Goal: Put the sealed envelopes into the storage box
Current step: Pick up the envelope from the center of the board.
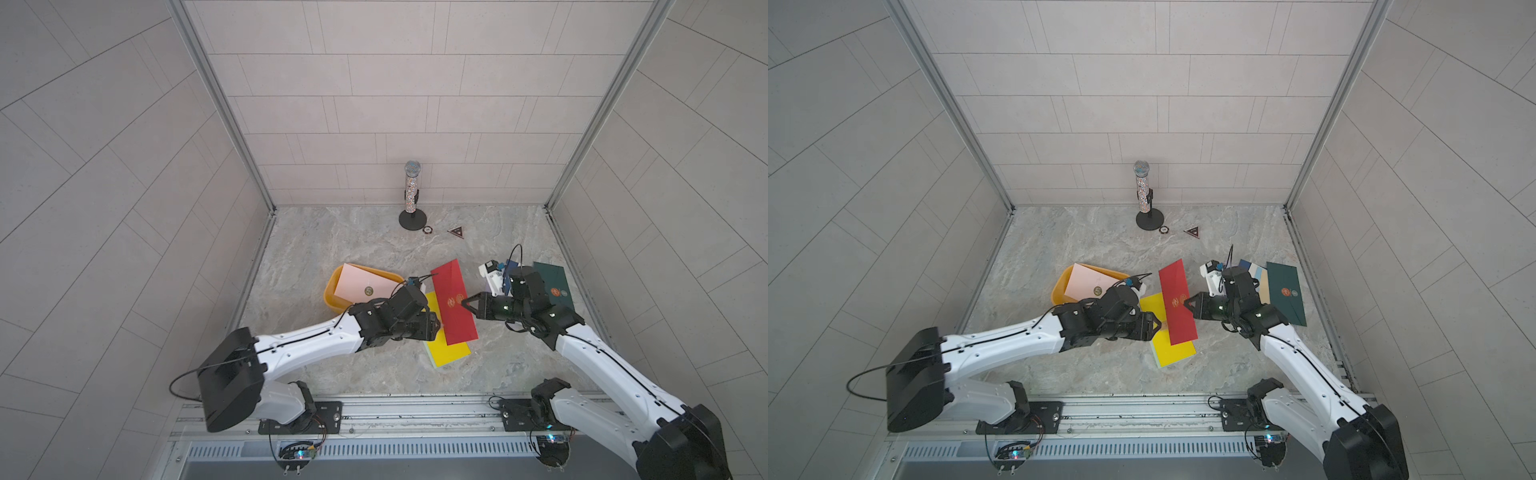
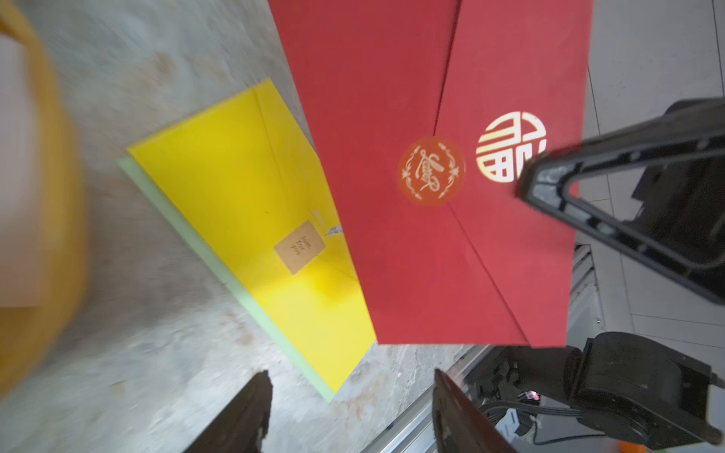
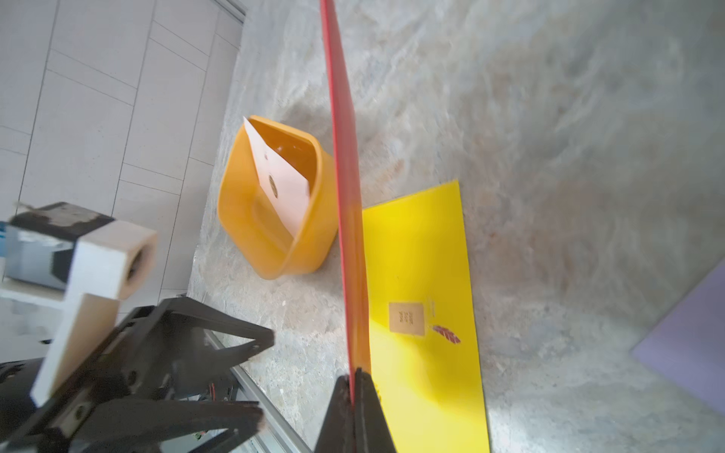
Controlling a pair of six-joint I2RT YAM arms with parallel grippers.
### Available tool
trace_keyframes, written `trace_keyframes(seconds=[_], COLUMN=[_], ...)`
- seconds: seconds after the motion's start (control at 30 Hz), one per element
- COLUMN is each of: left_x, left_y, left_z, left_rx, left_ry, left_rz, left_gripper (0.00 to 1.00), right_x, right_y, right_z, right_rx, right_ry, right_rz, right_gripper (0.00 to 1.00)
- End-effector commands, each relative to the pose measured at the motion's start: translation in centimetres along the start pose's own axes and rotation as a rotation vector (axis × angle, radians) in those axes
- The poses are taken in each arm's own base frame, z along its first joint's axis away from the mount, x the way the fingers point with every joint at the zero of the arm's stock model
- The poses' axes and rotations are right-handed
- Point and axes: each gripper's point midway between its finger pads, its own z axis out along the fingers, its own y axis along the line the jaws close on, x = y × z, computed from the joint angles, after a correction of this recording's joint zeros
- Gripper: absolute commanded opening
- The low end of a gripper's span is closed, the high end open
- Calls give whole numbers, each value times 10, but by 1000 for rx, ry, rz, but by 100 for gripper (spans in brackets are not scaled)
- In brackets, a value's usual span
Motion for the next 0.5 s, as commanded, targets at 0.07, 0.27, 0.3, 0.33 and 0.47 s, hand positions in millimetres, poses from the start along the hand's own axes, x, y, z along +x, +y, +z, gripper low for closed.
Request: trace_keyframes(seconds=[0.07,0.27,0.3,0.33,0.47], left_x=[0,-20,-22,-24,-22], left_y=[84,122,124,126,133], left_z=[-72,-164,-174,-180,-186], left_rx=[-365,-545,-552,-553,-555], left_ry=[-47,-197,-225,-249,-282], left_rz=[133,149,169,188,225], left_gripper=[70,74,74,75,75], right_x=[-31,-53,-53,-54,-54], right_y=[38,87,94,101,117], right_z=[2,47,59,70,113], right_rx=[30,-19,-26,-39,-59], right_ry=[56,310,348,389,536], right_rz=[-275,-494,-533,-569,-659], right_gripper=[0,0,0,0,0])
